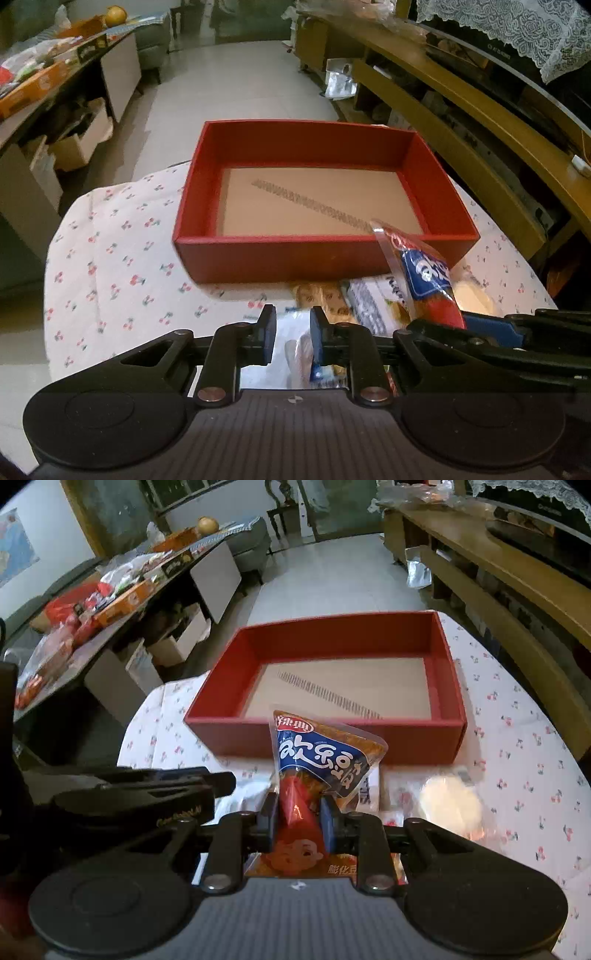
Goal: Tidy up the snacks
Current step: 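Carry both bags over the red box and release them inside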
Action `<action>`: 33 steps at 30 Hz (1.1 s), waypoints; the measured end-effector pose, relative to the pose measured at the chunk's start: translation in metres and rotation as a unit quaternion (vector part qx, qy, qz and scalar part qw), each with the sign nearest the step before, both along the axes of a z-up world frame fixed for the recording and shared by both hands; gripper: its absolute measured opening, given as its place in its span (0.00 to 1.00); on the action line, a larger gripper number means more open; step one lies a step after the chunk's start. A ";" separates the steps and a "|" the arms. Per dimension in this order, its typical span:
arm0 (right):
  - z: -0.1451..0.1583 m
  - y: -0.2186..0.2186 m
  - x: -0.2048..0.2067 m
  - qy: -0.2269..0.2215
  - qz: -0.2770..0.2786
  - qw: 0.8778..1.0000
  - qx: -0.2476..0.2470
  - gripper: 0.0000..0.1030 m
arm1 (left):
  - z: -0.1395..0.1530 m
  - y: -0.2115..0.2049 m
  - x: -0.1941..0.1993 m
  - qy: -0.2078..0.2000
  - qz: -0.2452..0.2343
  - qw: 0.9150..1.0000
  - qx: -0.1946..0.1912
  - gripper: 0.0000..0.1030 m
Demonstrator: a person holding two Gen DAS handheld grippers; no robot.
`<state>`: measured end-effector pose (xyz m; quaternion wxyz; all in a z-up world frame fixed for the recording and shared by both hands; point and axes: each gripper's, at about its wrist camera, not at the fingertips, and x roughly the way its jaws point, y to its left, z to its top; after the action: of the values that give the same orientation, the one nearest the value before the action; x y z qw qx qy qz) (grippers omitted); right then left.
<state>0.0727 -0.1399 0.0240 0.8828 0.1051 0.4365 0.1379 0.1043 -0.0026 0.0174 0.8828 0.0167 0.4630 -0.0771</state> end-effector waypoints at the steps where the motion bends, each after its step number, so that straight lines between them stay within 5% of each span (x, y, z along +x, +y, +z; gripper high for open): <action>1: 0.001 -0.003 0.004 -0.001 -0.003 1.000 0.003 0.32 | -0.001 -0.001 0.004 0.002 -0.002 1.000 0.000 0.24; 7: -0.003 -0.019 0.015 0.008 -0.012 1.000 0.015 0.32 | -0.022 0.001 0.001 0.039 -0.017 0.999 0.006 0.33; 11: -0.005 -0.019 0.013 0.017 -0.002 1.000 0.023 0.32 | -0.045 0.007 -0.002 0.066 -0.003 0.998 0.019 0.62; 15: -0.007 -0.015 0.010 0.018 0.013 1.000 0.021 0.32 | -0.044 0.012 -0.002 0.059 0.006 0.998 0.011 0.80; 20: -0.011 -0.011 0.009 0.024 0.020 0.999 0.016 0.32 | -0.061 0.017 0.008 0.093 0.020 0.995 -0.029 0.81; 23: -0.012 -0.012 0.010 0.028 0.019 0.999 0.016 0.32 | -0.062 0.029 0.007 0.105 0.037 0.991 -0.073 0.65; 26: -0.012 -0.012 0.010 0.026 0.019 0.999 0.016 0.32 | -0.057 0.035 0.004 0.097 0.052 0.992 -0.061 0.50; 33: -0.010 -0.012 0.010 0.020 0.019 1.000 0.013 0.32 | -0.044 0.028 -0.005 0.078 0.041 0.995 -0.053 0.47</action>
<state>0.0827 -0.1517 0.0138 0.8695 0.1111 0.4544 0.1585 0.0993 0.0258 -0.0271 0.8462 -0.0549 0.5259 -0.0660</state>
